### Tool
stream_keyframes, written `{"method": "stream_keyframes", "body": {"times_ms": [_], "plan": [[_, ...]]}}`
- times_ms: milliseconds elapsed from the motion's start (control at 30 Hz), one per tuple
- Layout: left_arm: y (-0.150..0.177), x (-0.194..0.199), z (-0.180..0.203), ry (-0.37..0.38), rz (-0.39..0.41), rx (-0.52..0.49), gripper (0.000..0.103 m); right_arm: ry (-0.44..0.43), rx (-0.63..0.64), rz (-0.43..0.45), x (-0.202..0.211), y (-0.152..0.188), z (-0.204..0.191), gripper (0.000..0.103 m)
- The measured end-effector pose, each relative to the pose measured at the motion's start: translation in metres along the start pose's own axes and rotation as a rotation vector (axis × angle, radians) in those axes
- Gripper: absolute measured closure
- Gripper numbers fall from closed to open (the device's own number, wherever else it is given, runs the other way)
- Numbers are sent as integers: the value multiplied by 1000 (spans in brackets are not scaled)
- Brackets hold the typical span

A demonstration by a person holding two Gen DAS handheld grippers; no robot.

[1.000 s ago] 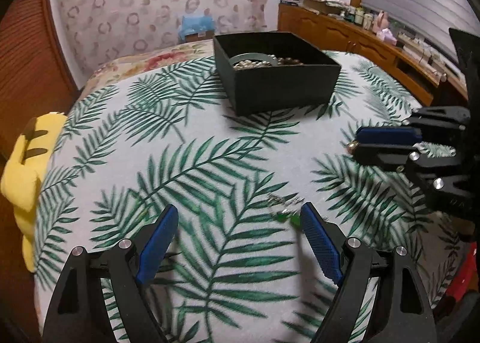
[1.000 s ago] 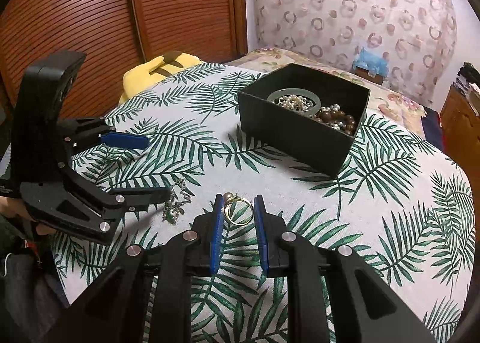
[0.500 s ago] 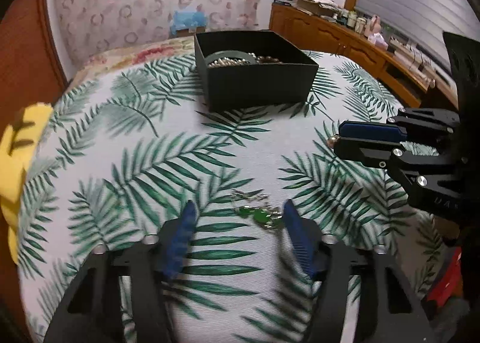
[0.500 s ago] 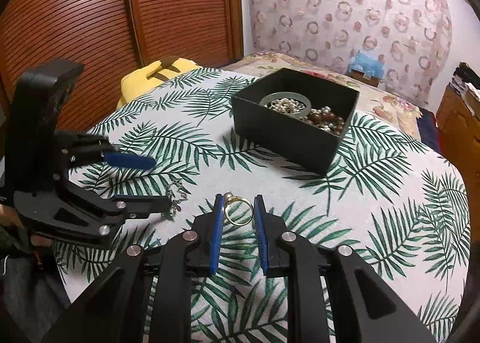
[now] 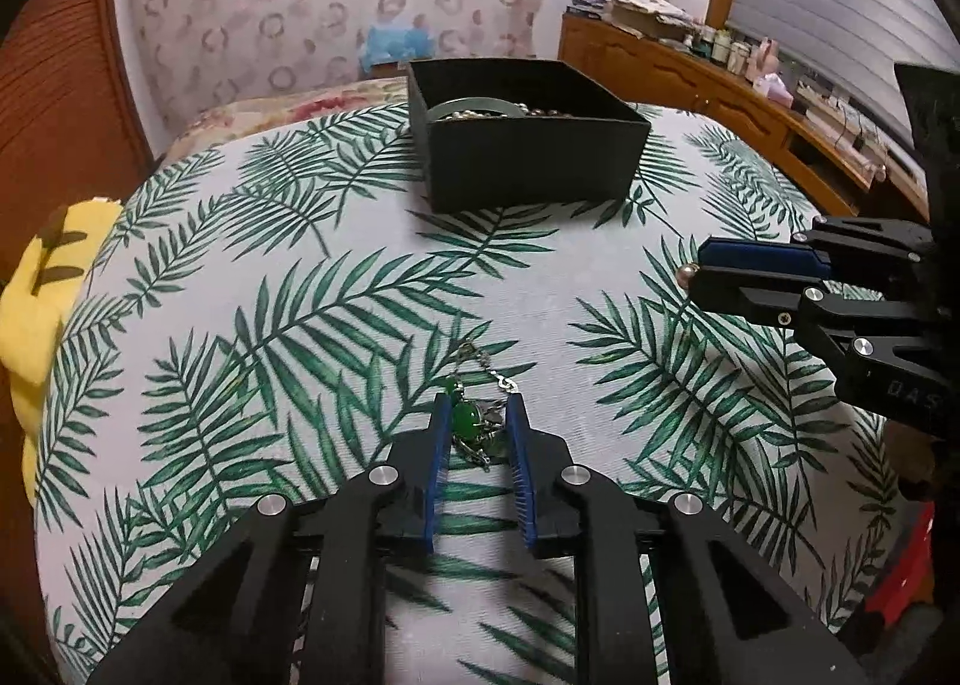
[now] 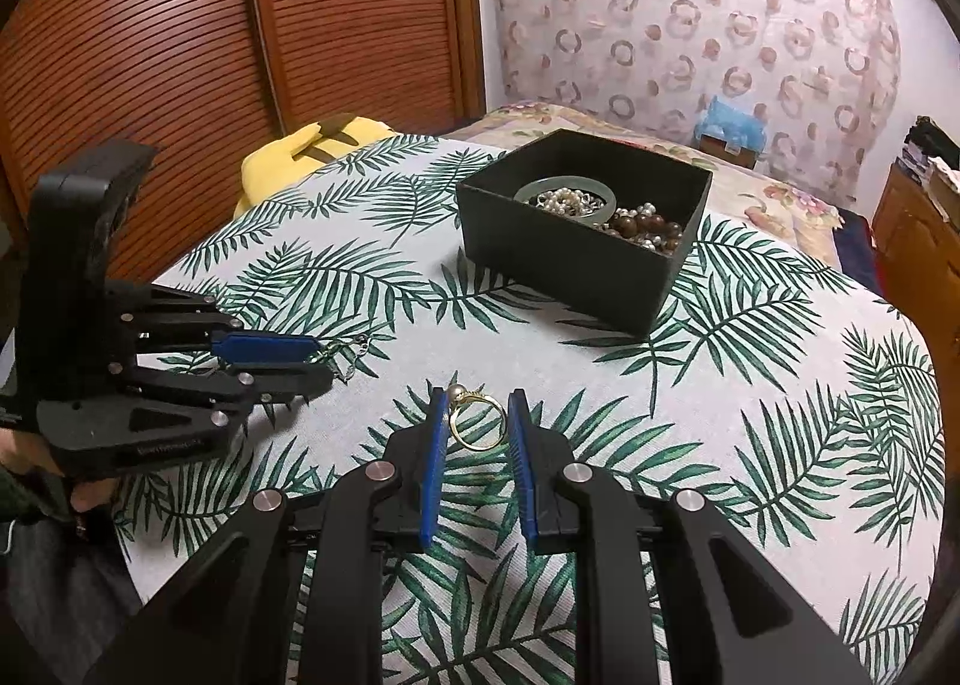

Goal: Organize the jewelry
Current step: 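Carry the gold ring and green earrings over the black box and release them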

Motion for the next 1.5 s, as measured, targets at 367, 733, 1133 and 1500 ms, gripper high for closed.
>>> {"method": "stream_keyframes", "body": {"times_ms": [367, 733, 1133, 1500], "plan": [[-24, 11, -6, 56, 63, 19, 89, 10, 11, 16, -1, -15, 6, 81], [-106, 27, -25, 71, 216, 39, 89, 43, 3, 98, 2, -72, 42, 81], [-159, -6, -21, 75, 227, 12, 88, 39, -50, 103, -30, -95, 67, 76], [-151, -9, -15, 47, 223, 9, 85, 68, -92, 137, -4, -78, 68, 69]]}}
Point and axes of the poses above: each gripper's, at about its wrist camera, not at the fingertips, and x roughly against the way its jaws point, z to its right, y to its underside, the point moved 2 cm from there along -x, roughly the way its jaws point, and after that the axes turned 4 degrees about -x, right-handed, at the moved point
